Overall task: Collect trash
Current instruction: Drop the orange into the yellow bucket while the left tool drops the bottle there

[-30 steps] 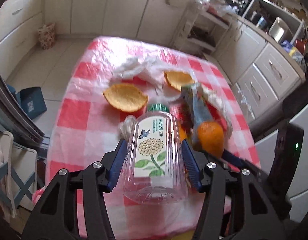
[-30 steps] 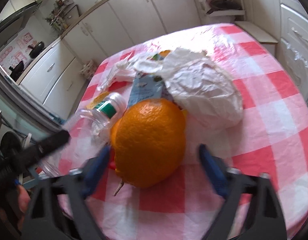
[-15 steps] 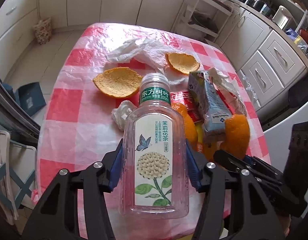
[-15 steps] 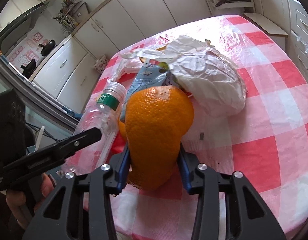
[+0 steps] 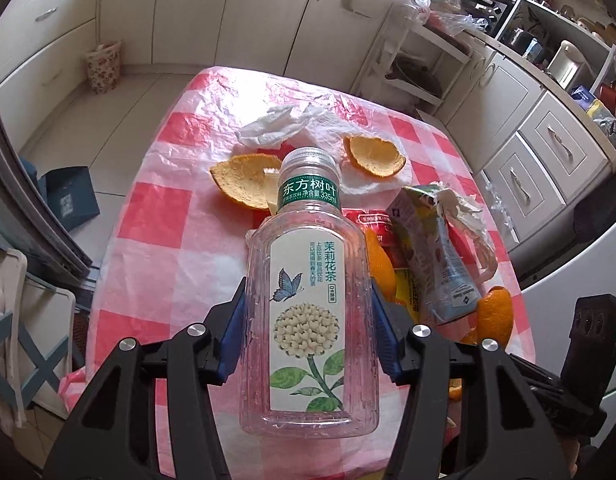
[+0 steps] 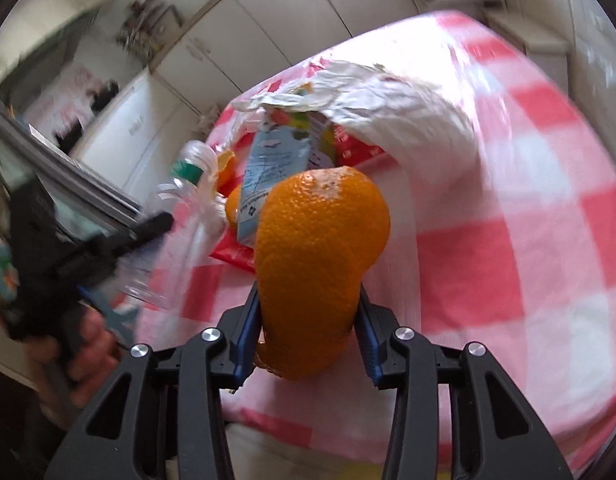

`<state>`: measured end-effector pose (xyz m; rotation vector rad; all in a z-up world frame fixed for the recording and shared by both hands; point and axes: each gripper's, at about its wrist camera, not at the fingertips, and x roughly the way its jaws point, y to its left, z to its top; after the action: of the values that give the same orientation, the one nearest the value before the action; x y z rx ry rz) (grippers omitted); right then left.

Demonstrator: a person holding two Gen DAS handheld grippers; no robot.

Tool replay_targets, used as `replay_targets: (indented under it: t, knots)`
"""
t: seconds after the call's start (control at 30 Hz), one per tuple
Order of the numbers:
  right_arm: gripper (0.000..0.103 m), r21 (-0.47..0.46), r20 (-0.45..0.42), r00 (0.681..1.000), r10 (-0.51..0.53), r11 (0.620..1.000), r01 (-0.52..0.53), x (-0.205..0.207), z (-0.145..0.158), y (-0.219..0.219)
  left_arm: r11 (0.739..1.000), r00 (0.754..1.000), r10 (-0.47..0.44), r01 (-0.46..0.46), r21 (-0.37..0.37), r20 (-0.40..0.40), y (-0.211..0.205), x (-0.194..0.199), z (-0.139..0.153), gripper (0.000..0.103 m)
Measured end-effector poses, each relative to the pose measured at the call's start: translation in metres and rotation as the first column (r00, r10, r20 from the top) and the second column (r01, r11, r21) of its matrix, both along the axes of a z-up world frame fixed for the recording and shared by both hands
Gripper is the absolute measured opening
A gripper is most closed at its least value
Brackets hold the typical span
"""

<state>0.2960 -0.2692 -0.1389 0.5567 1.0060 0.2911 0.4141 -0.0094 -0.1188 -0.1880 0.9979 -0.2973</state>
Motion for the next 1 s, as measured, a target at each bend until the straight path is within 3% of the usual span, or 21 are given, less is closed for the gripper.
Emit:
replay_targets:
  t: [0.07, 0.27, 0.43, 0.57, 0.67, 0.77, 0.87, 1.0]
  knots:
    - [0.042, 0.009, 0.029, 1.0, -0.007, 1.0, 0.006, -0.006, 0.006, -0.003, 1.0, 1.0, -0.009, 0.009, 0.0, 0.013, -0.003, -0.004, 0.001, 0.052]
    - [0.042, -0.087, 0.115, 0.993, 0.025, 0.996, -0.015, -0.025, 0.027, 0.003, 1.0, 0.995, -0.025, 0.024, 0.01, 0.1, -0.01, -0.022, 0.016, 0.052]
    - [0.042, -0.118, 0.099, 0.993, 0.059, 0.992, -0.047, -0.043, 0.031, 0.003, 0.999, 0.985, -0.023, 0.027, -0.018, 0.172, -0.007, -0.053, 0.035, 0.052]
    - [0.042, -0.18, 0.101, 0.987, 0.123, 0.978, -0.104, -0.093, 0.039, 0.016, 0.999, 0.98, -0.032, 0.037, -0.023, 0.197, -0.004, -0.097, 0.04, 0.052]
    - [0.042, -0.243, 0.04, 0.984, 0.172, 0.957, -0.157, -0.135, 0.022, 0.029, 0.998, 0.98, -0.051, 0.055, -0.017, 0.194, -0.003, -0.127, 0.036, 0.052]
    - [0.043, -0.288, -0.103, 0.977, 0.188, 0.934, -0.21, -0.163, -0.014, 0.042, 0.997, 0.979, -0.074, 0.077, -0.01, 0.19, -0.007, -0.154, 0.032, 0.052]
    - [0.052, -0.316, -0.266, 0.948, 0.175, 0.913, -0.257, -0.177, -0.055, 0.047, 0.995, 0.978, -0.093, 0.098, -0.016, 0.188, -0.011, -0.179, 0.03, 0.052]
    - [0.058, -0.337, -0.276, 0.958, 0.082, 0.925, -0.177, -0.177, -0.06, 0.027, 0.992, 0.977, -0.117, 0.124, -0.026, 0.177, -0.017, -0.208, 0.025, 0.052]
